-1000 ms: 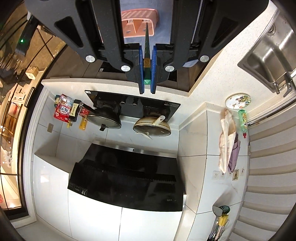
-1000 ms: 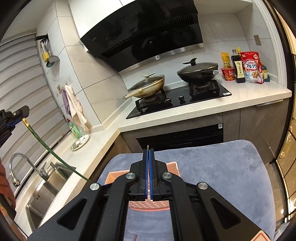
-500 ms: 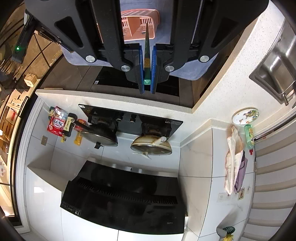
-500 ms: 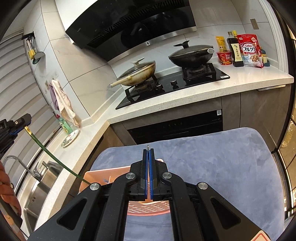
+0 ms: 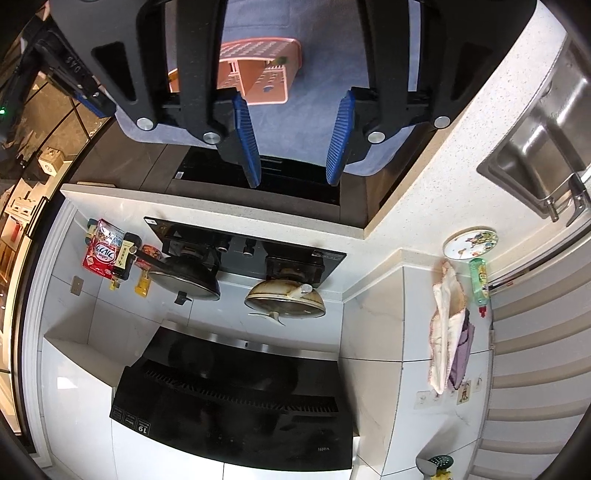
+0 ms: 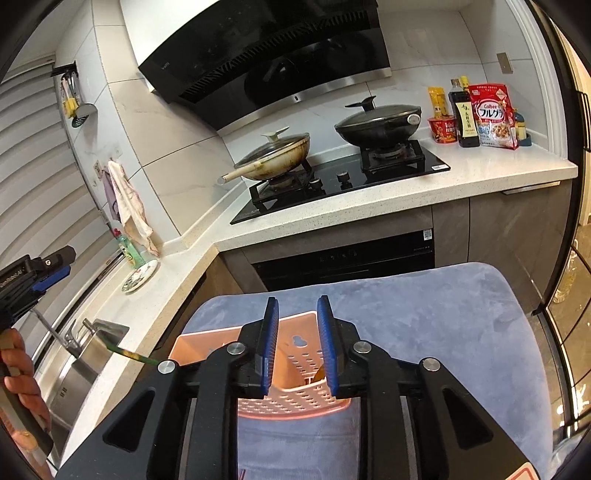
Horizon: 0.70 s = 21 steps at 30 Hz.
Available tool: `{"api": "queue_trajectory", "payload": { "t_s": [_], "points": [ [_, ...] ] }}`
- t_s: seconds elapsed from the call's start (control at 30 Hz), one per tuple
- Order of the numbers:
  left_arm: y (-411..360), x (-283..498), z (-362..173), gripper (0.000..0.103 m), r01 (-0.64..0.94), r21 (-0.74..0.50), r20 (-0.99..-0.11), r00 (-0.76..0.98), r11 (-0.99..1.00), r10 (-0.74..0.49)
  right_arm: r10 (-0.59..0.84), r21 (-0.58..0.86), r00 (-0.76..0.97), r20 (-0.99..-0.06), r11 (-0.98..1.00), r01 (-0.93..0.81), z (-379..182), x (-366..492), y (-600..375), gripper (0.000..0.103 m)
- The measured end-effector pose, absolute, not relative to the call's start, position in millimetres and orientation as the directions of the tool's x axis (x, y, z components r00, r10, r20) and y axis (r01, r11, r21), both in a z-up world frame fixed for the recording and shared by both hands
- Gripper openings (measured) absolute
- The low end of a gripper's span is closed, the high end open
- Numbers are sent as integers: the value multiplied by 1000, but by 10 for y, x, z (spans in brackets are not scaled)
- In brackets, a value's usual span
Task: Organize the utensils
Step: 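Open the left tool dropping the chopstick while the right tool releases the spoon into the basket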
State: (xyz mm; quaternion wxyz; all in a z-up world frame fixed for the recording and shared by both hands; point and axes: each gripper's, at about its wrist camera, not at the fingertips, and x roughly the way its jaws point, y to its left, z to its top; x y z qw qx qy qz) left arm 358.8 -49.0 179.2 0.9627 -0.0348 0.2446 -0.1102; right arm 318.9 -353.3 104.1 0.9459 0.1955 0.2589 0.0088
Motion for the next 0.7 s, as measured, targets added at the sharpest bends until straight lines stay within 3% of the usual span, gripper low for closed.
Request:
{"api": "queue_trajectory", "payload": {
  "t_s": [0.1, 0.33, 0.7],
  "points": [
    [-420, 3419, 1786, 42, 189, -109, -478, 851, 976, -218, 100, 334, 868, -486, 939, 79, 1124, 2928, -3459, 27],
    [-220, 2823, 1555, 43, 185, -74, -525, 828, 980, -196, 94, 267, 840, -535, 962, 62, 1034, 2195, -3234, 29],
    [155, 1781, 626, 43, 169, -40, -660, 736, 985, -153, 75, 203, 769, -634, 977, 73, 406, 996, -2883, 30]
  ]
}}
